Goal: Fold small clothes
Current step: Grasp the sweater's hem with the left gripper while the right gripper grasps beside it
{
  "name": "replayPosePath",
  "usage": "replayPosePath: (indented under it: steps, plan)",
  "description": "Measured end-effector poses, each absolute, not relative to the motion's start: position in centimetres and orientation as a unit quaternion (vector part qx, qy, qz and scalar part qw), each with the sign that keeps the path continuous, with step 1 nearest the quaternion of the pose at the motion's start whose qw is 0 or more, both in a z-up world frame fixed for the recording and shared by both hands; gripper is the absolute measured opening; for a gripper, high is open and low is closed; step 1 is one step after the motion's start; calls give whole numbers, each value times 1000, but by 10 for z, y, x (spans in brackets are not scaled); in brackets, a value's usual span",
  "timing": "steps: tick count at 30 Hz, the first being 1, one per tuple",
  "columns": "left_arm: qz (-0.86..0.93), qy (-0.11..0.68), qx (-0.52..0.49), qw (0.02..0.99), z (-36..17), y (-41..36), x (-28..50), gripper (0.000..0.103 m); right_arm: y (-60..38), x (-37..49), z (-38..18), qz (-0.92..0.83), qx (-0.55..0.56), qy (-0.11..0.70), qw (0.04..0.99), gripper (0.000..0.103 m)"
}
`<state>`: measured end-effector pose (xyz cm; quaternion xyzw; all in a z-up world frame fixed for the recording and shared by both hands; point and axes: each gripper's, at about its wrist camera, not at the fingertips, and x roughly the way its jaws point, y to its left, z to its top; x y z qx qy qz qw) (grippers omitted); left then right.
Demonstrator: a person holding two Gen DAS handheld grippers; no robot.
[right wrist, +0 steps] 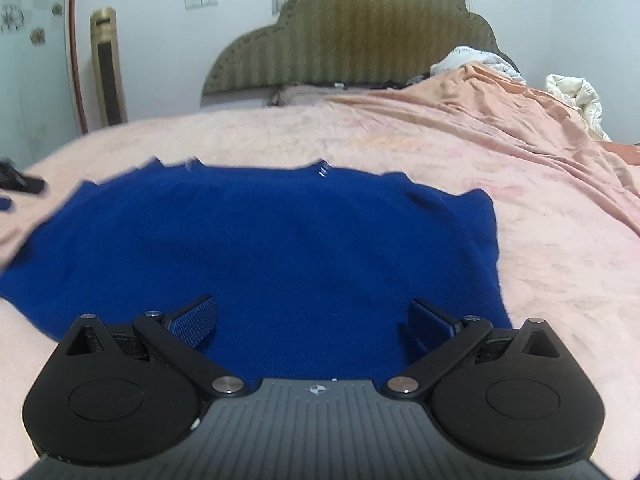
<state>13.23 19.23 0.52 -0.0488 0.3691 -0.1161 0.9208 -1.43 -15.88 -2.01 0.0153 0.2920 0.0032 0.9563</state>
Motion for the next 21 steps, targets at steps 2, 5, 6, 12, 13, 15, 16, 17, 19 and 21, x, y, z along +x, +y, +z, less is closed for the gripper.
replayPosePath:
  steps: [2,5,6,12,13,15,16,17,19,21]
  plan:
    - [-132,393,-62,908,-1,194,143,103,-150,-18,-15,30,17,291,956,103]
    - [-160,415,-102,890,-9,202,157,103,-123,-24,-8,57,-43,288,955,103]
    - [-170,423,-114,883,-11,203,161,103,-110,-27,-6,62,-74,281,955,103]
    - [-238,446,-161,848,-20,203,189,103,-52,-36,-5,119,-178,279,936,103]
    - [-244,446,-175,843,-21,204,193,103,-43,-36,-7,133,-188,284,931,103]
    - [-251,443,-204,836,-25,205,202,103,-23,-34,-14,146,-217,289,921,102]
    - [-257,440,-213,834,-26,205,205,103,-12,-33,-19,145,-241,289,915,102]
    - [-264,439,-221,830,-28,205,210,103,-2,-32,-24,142,-267,282,910,103]
    - [-277,439,-240,820,-30,204,221,103,16,-30,-28,130,-305,252,909,102]
    - [-292,437,-256,811,-32,202,230,103,32,-19,-29,116,-324,243,907,102]
